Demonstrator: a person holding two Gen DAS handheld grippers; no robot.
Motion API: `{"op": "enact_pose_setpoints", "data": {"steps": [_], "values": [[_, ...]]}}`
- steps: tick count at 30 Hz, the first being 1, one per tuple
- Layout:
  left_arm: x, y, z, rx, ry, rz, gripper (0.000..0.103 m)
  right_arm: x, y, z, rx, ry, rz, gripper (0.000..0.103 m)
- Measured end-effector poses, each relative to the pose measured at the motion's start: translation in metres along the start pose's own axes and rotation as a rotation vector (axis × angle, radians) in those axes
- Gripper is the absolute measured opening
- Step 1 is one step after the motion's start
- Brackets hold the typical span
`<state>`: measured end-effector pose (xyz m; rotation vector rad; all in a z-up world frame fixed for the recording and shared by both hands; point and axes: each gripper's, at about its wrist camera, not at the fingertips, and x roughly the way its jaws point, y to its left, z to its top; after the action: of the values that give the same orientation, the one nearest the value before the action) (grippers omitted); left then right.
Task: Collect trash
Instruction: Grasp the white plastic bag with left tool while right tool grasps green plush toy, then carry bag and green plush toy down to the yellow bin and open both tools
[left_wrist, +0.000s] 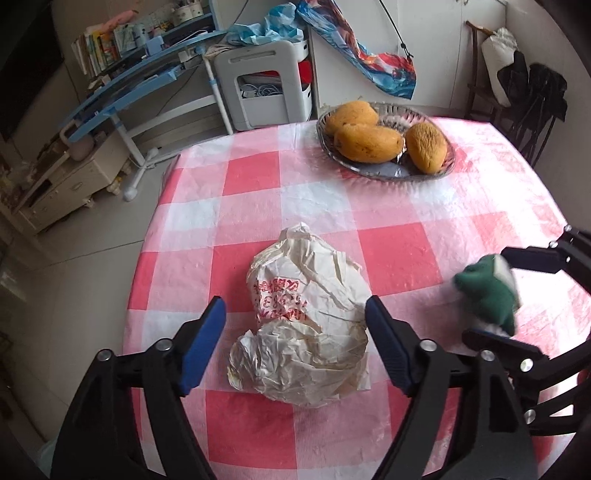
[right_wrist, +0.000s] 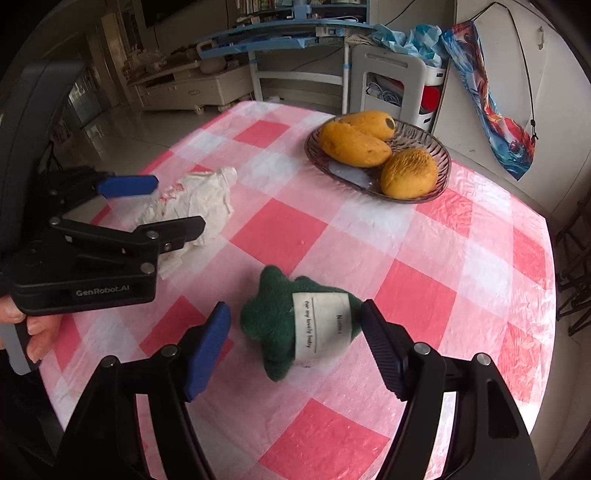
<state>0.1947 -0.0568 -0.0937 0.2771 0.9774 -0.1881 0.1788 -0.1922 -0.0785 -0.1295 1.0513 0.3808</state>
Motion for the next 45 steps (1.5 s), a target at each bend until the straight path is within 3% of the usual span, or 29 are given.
{"op": "enact_pose_setpoints", "data": {"steps": [3,5,7,12,18,28,30,35,45], "values": [[0.012,-0.005,-0.003,0.016,0.026,0.001,0.076,0.002,-0.006,-0.002,0.017,0.01,0.008,0.069],[0.013,-0.004,-0.004,-0.002,0.012,-0.023,0.068,0.001,-0.009,-0.005,0.025,0.011,0.005,0.054],[0.011,-0.005,-0.004,0.001,0.015,-0.065,0.045,0.001,-0.012,-0.006,0.044,0.017,0.026,0.039],[0.002,-0.01,-0.006,0.011,-0.007,-0.067,0.035,-0.005,-0.007,-0.006,0.042,-0.008,0.028,0.026],[-0.031,-0.009,-0.008,-0.008,-0.093,-0.064,0.035,-0.026,0.005,-0.005,0.034,-0.07,0.054,0.026],[-0.055,-0.016,-0.032,-0.009,-0.119,-0.066,0.035,-0.032,0.04,-0.029,-0.076,-0.024,0.057,0.028],[-0.058,-0.016,-0.036,-0.014,-0.117,-0.069,0.035,-0.033,0.042,-0.033,-0.081,-0.021,0.047,0.03],[-0.062,-0.019,-0.046,-0.022,-0.111,-0.073,0.036,-0.041,0.045,-0.041,-0.083,-0.033,0.025,0.05],[-0.063,-0.019,-0.052,-0.017,-0.103,-0.059,0.039,-0.034,0.037,-0.045,-0.056,0.019,-0.008,0.051]]}}
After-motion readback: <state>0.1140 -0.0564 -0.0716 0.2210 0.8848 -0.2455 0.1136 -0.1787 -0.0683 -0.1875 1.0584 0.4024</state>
